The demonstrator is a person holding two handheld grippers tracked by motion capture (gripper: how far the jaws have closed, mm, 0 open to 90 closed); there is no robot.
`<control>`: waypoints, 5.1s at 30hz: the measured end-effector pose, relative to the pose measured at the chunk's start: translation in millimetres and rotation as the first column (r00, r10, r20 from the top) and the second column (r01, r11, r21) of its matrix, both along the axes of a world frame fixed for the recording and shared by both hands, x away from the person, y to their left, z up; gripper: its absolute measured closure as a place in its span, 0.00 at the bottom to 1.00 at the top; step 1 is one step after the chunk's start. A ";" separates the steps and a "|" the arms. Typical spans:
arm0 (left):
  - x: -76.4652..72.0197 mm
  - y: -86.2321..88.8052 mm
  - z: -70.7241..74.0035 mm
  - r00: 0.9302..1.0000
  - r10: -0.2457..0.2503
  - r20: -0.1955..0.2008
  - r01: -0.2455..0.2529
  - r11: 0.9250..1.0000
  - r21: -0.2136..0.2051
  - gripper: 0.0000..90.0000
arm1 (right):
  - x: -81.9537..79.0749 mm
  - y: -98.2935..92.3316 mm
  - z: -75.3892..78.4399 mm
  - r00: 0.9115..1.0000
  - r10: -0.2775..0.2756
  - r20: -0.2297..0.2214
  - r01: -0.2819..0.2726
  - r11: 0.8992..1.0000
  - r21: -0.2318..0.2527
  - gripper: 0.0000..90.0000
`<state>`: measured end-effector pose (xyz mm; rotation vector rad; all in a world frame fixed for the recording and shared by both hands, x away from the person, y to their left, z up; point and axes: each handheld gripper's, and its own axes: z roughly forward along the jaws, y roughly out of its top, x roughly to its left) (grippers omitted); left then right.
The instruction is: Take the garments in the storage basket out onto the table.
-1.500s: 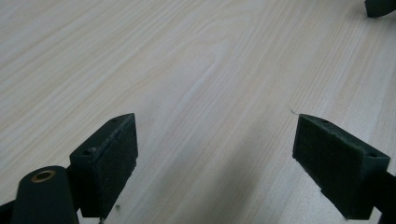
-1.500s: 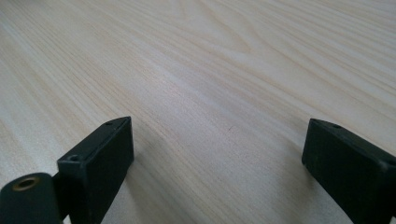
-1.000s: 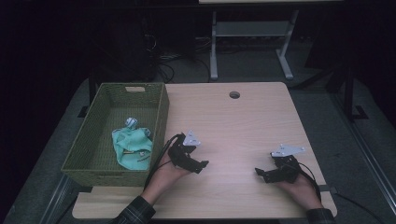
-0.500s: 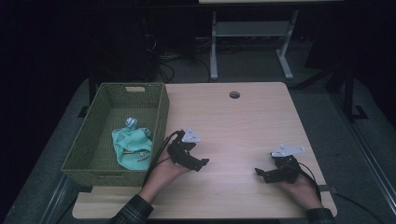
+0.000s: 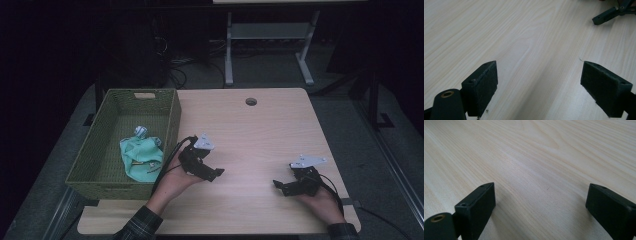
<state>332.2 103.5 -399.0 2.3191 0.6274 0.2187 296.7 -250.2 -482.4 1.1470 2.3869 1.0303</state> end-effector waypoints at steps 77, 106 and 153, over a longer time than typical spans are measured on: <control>17.1 102.5 74.9 0.998 0.066 0.019 -0.066 0.998 -0.002 0.16 | 0.0 0.1 -0.2 1.000 0.000 0.006 0.000 1.000 0.000 0.10; 19.7 154.0 77.9 0.974 0.221 0.039 -0.222 0.975 0.021 0.22 | -0.1 0.2 -0.1 1.000 -0.001 0.005 0.001 1.000 0.001 0.10; 44.8 213.8 24.5 0.924 0.380 -0.030 -0.369 0.911 0.187 0.28 | 0.0 0.0 -0.1 1.000 0.000 0.006 0.000 1.000 0.000 0.10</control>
